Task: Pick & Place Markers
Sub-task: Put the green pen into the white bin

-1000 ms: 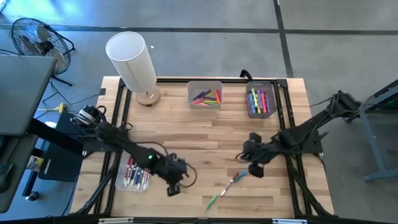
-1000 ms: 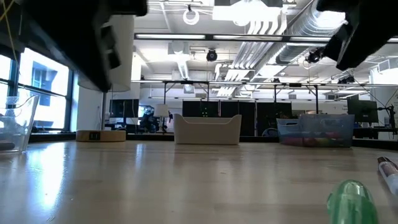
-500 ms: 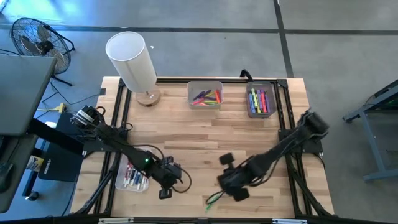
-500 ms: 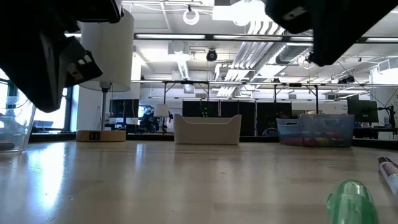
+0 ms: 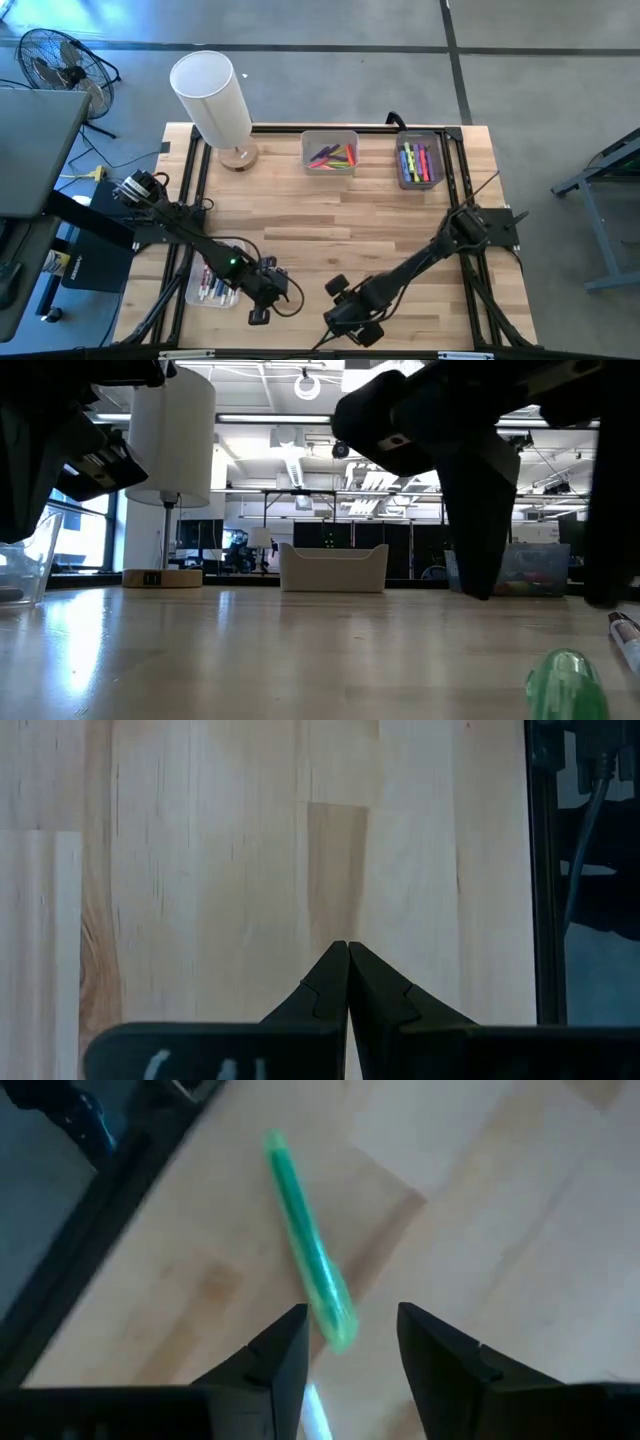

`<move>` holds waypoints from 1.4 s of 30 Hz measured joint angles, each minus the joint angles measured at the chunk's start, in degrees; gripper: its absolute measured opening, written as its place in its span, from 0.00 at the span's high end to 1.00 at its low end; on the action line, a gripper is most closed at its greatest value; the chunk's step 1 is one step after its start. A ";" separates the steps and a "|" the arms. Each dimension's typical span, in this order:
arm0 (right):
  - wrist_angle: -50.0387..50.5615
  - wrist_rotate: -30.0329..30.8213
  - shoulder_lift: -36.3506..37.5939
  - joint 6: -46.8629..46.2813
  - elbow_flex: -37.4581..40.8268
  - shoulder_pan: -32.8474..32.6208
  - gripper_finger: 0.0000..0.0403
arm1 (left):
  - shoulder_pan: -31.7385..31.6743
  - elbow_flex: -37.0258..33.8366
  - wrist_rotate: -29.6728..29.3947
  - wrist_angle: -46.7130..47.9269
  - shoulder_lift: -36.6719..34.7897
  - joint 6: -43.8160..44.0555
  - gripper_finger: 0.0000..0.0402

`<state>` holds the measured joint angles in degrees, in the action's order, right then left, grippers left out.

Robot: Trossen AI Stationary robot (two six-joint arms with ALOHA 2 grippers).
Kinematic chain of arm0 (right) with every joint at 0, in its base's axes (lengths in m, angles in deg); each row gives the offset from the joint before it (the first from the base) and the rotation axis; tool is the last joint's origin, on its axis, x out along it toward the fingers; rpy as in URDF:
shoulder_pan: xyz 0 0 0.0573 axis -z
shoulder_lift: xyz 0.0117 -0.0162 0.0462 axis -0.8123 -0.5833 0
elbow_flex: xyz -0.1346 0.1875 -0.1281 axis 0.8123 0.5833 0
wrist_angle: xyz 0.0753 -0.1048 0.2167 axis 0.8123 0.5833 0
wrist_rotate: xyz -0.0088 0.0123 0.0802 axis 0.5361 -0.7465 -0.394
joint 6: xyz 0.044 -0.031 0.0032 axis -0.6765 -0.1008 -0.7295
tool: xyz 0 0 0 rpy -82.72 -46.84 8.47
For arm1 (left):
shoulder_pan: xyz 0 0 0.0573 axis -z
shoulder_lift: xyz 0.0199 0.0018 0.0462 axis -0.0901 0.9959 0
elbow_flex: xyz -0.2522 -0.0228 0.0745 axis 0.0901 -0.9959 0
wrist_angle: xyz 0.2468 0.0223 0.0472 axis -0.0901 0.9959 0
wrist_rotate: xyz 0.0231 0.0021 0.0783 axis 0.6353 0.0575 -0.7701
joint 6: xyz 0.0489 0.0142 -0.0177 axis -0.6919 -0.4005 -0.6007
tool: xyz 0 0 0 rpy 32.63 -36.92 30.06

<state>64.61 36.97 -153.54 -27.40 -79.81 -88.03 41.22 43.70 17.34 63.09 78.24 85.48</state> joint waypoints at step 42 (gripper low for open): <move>0.53 16.39 15.39 -18.34 14.30 2.19 0.94 | -4.70 0.07 -0.77 -0.82 0.02 0.41 1.00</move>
<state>65.14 53.36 -138.15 -45.74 -65.51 -85.84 36.52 43.77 16.57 62.28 78.26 85.90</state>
